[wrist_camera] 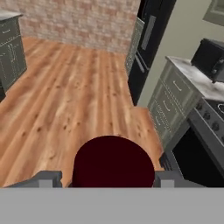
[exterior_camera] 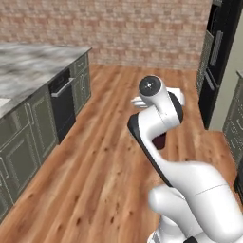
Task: There is a wine glass and glass cup on the dining counter. Place the wine bottle next to the wine glass and the juice bottle next to the glass cup.
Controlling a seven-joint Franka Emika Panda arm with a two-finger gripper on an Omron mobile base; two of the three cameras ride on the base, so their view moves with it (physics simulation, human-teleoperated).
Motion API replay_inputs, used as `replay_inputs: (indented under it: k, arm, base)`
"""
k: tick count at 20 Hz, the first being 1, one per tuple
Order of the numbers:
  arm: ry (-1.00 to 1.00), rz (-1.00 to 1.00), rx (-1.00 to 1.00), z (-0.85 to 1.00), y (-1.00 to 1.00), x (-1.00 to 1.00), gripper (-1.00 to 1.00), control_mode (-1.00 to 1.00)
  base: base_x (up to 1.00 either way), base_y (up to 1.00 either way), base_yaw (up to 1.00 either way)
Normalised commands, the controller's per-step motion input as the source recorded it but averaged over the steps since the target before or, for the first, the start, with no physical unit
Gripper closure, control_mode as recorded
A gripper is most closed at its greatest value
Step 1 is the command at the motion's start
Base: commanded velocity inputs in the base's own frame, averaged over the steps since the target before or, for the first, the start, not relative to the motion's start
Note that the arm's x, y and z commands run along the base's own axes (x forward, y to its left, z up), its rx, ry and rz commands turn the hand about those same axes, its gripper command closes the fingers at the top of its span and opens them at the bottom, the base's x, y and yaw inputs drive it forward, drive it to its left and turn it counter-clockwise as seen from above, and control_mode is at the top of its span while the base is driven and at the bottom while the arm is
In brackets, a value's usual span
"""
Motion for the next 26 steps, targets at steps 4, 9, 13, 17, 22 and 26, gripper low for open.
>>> replay_inputs:
  k: [4, 9, 13, 17, 22, 26]
  arm:
    - [0.00, 0.00, 0.00, 0.00, 0.00, 0.00, 1.00, 1.00]
    - [0.00, 0.00, 0.00, 0.00, 0.00, 0.00, 1.00, 1.00]
    - [0.00, 0.00, 0.00, 0.00, 0.00, 0.00, 1.00, 1.00]
    - [0.00, 0.00, 0.00, 0.00, 0.00, 0.00, 1.00, 1.00]
    - [0.00, 0.00, 0.00, 0.00, 0.00, 0.00, 1.00, 1.00]
    - [0.00, 0.00, 0.00, 0.00, 0.00, 0.00, 1.00, 1.00]
  base:
    - [0.90, -0.27, 0.14]
    - [0.92, -0.35, 0.04]
    - [0.92, -0.37, 0.01]
    - [0.92, -0.37, 0.01]
    - [0.91, -0.36, 0.01]
    - [0.91, -0.36, 0.01]
